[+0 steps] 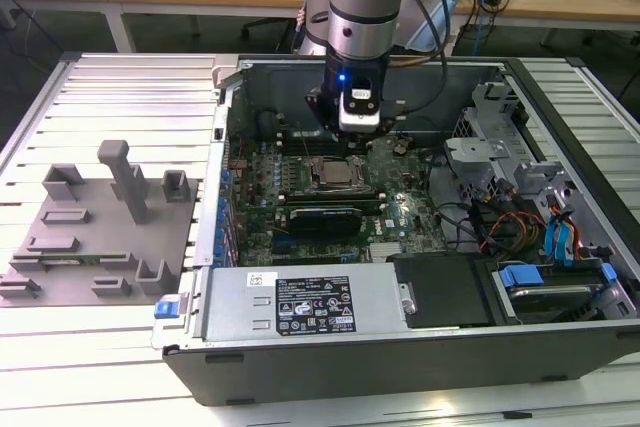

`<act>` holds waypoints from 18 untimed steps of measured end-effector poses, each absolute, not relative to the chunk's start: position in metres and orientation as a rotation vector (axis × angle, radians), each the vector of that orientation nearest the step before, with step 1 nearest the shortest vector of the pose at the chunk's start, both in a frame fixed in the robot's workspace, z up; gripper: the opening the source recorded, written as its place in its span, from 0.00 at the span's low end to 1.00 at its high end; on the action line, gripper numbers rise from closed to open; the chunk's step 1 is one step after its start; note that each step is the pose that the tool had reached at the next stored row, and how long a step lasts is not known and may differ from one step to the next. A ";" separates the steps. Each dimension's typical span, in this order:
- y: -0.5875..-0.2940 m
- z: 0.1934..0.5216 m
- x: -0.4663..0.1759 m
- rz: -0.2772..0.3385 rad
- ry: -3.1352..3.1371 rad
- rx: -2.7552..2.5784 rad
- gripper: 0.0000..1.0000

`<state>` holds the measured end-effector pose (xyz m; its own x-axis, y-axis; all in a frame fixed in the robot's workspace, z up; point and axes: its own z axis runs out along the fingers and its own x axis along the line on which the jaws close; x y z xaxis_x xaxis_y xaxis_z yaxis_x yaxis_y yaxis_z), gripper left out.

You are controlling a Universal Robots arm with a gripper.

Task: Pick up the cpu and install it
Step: 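Close the cpu cover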

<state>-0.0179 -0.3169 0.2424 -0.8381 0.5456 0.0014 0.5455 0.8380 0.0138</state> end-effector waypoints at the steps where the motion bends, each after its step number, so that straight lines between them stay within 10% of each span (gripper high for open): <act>1: -0.317 0.242 -0.018 0.021 3.027 0.831 0.11; 18: -0.317 0.241 -0.018 0.022 3.142 0.074 0.11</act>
